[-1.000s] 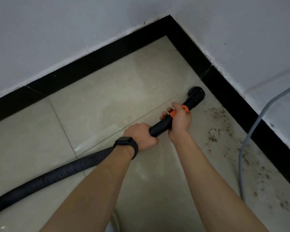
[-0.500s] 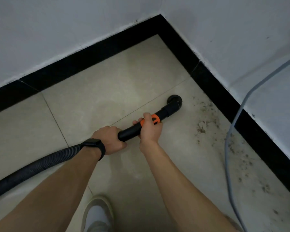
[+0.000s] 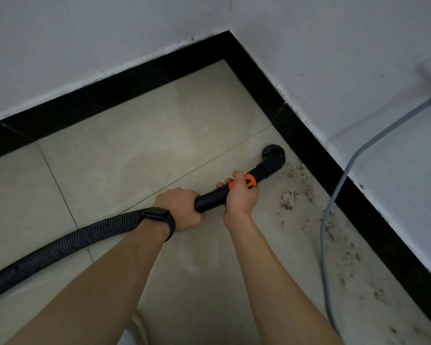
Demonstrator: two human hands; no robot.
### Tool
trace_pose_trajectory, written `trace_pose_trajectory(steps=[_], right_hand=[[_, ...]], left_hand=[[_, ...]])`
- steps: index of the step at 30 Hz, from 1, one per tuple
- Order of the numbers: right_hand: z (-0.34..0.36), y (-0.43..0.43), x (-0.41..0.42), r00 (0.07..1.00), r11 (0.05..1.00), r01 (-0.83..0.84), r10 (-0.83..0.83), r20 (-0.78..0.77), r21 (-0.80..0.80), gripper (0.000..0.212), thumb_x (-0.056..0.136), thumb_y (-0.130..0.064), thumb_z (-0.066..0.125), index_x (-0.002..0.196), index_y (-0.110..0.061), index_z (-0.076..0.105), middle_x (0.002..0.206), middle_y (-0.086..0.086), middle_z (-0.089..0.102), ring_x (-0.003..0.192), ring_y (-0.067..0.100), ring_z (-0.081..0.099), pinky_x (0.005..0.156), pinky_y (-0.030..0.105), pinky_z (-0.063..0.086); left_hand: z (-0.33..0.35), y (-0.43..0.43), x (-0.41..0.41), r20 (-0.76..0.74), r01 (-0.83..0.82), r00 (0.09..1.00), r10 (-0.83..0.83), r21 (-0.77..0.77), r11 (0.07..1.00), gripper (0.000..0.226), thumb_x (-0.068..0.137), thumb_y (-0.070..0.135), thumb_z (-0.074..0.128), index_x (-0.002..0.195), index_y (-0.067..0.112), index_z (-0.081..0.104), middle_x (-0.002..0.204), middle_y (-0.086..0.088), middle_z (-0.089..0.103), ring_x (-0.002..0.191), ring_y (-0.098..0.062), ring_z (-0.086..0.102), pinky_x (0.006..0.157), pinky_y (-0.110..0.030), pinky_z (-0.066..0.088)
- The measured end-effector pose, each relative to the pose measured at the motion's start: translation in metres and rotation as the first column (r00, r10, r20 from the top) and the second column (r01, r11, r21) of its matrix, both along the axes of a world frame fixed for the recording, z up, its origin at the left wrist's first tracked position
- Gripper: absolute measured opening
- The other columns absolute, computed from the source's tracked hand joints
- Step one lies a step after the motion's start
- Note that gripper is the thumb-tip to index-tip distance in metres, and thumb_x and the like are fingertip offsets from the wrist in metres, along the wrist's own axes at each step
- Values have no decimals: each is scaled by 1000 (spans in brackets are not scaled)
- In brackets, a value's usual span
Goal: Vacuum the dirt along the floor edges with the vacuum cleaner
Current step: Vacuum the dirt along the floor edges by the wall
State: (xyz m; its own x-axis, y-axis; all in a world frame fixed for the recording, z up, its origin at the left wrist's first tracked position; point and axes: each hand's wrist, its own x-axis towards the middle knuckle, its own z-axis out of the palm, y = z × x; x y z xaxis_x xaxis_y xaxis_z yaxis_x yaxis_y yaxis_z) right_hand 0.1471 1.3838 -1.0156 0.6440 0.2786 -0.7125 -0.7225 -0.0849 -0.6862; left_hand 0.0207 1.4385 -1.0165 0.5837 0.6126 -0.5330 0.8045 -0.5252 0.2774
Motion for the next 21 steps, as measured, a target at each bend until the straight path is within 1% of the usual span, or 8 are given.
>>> trace_pose_trajectory(steps=[2, 4, 6, 9, 14, 18, 21], right_hand=[[-2, 0, 7, 1000, 1000, 23, -23, 15, -8, 17, 94, -8, 64, 106, -10, 51, 63, 3, 59, 51, 20, 63, 62, 37, 59], [-3, 0, 13, 999, 999, 45, -45, 27, -13, 17, 94, -9, 64, 106, -10, 53, 62, 3, 59, 50, 21, 63, 60, 37, 58], [-3, 2, 19, 997, 998, 67, -67, 34, -14, 16, 93, -10, 64, 106, -10, 54, 61, 2, 60, 50, 20, 63, 58, 35, 58], [-5, 7, 25, 995, 996, 87, -87, 44, -11, 15, 93, -9, 63, 105, -9, 55, 59, 2, 60, 50, 21, 63, 57, 34, 57], [-6, 11, 28, 995, 996, 94, -93, 44, -10, 16, 93, -9, 63, 107, -9, 54, 56, 0, 59, 48, 21, 62, 54, 32, 56], [-7, 16, 34, 994, 995, 97, -95, 60, -21, 20, 92, -9, 62, 112, -7, 56, 61, 3, 60, 49, 21, 63, 56, 35, 58], [-8, 20, 36, 993, 995, 94, -92, 71, -35, 29, 93, -10, 63, 121, -3, 57, 64, 5, 61, 51, 21, 64, 60, 37, 60]], left_hand=[[-2, -3, 5, 30, 11, 999, -12, 30, 1000, 20, 71, 49, 57, 86, 36, 52, 69, 12, 51, 64, -16, 54, 52, -24, 34], [-5, -5, 8, 92, 28, 995, -34, 67, 997, 22, 77, 48, 57, 92, 35, 47, 72, 10, 52, 66, -18, 53, 52, -26, 32], [-9, -6, 7, 168, 58, 982, -82, 141, 988, 26, 83, 47, 56, 99, 32, 42, 84, 7, 58, 70, -19, 54, 55, -28, 33], [-14, -6, 6, 236, 99, 958, -161, 255, 962, 32, 88, 44, 57, 110, 26, 43, 95, 2, 62, 81, -23, 59, 61, -30, 33], [-19, -4, 8, 250, 109, 950, -186, 293, 950, 34, 89, 46, 57, 112, 23, 44, 95, 0, 63, 82, -24, 60, 62, -31, 32], [-19, 0, 15, 249, 100, 952, -180, 303, 948, 34, 89, 46, 56, 111, 22, 44, 93, -1, 63, 82, -26, 60, 62, -31, 32], [-20, 6, 20, 225, 101, 960, -166, 276, 956, 32, 89, 47, 54, 109, 25, 41, 92, 1, 62, 79, -25, 59, 61, -31, 33]])
